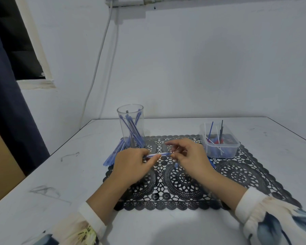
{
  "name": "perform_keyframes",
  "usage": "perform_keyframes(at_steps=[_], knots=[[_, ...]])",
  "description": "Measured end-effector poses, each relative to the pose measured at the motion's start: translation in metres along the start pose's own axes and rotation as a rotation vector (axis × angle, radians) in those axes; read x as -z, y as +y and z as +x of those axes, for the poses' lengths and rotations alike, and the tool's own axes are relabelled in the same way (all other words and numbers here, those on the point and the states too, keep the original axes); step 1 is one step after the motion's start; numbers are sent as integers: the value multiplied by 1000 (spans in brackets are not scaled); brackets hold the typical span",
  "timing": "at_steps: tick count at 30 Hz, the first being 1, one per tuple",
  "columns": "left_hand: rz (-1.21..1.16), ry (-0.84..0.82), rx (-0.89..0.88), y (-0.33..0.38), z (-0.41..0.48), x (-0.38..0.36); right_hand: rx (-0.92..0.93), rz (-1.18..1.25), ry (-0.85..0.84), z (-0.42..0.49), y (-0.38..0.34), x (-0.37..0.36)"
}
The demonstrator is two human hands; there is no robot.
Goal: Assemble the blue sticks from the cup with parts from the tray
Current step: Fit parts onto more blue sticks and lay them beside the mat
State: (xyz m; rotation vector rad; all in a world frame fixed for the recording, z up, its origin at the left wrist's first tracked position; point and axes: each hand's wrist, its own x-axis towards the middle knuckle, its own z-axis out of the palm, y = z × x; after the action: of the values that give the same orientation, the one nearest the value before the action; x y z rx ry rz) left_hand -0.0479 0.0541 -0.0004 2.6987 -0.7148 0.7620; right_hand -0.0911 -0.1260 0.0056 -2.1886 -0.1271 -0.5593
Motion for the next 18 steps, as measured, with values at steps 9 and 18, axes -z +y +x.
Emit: perform_keyframes(at_steps=[9,18], knots=[[32,-49,55,0,1,4,-38,-329,-145,4,10,1],[24,-58,64,1,1,4,-73,-494,-287,2,7,2]])
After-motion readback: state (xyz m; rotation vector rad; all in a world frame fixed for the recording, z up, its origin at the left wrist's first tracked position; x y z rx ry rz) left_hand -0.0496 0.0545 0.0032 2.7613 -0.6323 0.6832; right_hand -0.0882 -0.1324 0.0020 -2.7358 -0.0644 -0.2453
